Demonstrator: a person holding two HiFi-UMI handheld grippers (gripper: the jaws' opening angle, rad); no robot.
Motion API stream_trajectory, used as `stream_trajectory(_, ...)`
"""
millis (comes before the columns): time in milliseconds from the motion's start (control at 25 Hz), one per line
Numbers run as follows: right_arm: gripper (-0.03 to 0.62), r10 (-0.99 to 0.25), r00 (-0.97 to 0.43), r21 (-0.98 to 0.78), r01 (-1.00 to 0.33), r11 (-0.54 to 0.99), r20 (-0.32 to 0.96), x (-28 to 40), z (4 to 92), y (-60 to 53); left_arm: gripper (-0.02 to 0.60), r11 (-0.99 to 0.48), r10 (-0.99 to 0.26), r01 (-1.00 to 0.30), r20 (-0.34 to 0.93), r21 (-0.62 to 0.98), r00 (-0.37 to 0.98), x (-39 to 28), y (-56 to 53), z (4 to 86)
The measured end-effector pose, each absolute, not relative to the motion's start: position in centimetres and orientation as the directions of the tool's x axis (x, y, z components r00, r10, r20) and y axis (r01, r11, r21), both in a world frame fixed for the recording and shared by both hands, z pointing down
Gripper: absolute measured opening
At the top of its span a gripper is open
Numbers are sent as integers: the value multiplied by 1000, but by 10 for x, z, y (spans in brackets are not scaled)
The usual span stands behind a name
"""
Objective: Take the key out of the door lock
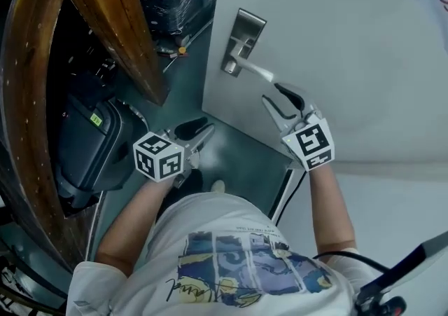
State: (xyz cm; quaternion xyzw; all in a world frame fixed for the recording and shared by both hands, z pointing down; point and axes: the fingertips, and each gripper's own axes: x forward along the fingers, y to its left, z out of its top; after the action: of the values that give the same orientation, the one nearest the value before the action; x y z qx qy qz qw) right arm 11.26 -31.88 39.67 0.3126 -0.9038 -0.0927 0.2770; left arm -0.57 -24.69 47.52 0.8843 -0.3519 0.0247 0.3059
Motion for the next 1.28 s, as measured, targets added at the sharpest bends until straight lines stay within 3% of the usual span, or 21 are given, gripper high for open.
stream_trajectory(640, 164, -519, -577, 366, -368, 855, 631, 74, 446, -398, 138, -581, -483, -501, 224, 641, 847, -2, -351, 505)
stream_trajectory(1000, 120, -502, -581, 355, -355, 865, 641, 73, 449, -395, 147, -558, -429, -414, 177, 719, 886, 20, -388, 514)
stream_trajectory(1280, 120, -509, -572, 351, -370, 860, 644, 72, 450, -396, 147, -437, -433, -292, 86, 851, 897, 30, -409, 521)
